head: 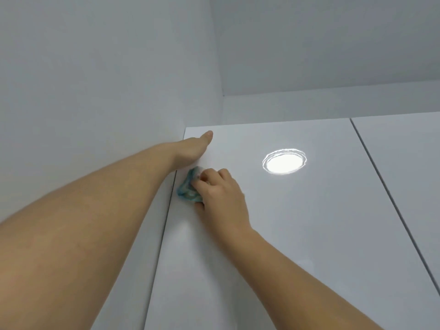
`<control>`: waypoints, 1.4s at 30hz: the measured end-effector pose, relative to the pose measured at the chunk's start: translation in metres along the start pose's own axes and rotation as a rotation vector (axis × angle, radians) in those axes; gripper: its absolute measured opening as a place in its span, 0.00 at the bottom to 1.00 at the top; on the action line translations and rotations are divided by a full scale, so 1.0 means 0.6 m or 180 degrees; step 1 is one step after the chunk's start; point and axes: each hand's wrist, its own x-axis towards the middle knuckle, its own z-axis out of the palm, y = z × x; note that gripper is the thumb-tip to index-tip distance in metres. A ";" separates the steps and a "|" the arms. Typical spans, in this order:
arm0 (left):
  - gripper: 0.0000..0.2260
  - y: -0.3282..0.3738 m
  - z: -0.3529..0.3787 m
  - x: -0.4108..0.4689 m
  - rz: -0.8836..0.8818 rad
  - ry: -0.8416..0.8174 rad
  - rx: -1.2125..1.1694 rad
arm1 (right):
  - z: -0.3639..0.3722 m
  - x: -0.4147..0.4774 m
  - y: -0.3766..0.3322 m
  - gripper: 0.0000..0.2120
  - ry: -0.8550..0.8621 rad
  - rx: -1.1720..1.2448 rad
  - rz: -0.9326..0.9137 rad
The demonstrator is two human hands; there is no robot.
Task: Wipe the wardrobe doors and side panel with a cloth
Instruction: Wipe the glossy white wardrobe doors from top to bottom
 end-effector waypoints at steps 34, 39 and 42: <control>0.44 -0.012 0.065 -0.041 0.0239 0.0319 0.1423 | -0.287 -0.171 0.254 0.18 0.0234 -0.0840 0.1658; 0.48 -0.020 0.070 -0.036 0.0344 0.0480 0.1608 | -0.246 -0.171 0.197 0.17 0.0234 -0.0566 0.1431; 0.48 -0.022 0.069 -0.037 0.0374 0.0513 0.1698 | -0.216 -0.168 0.159 0.16 0.0152 -0.0422 0.1292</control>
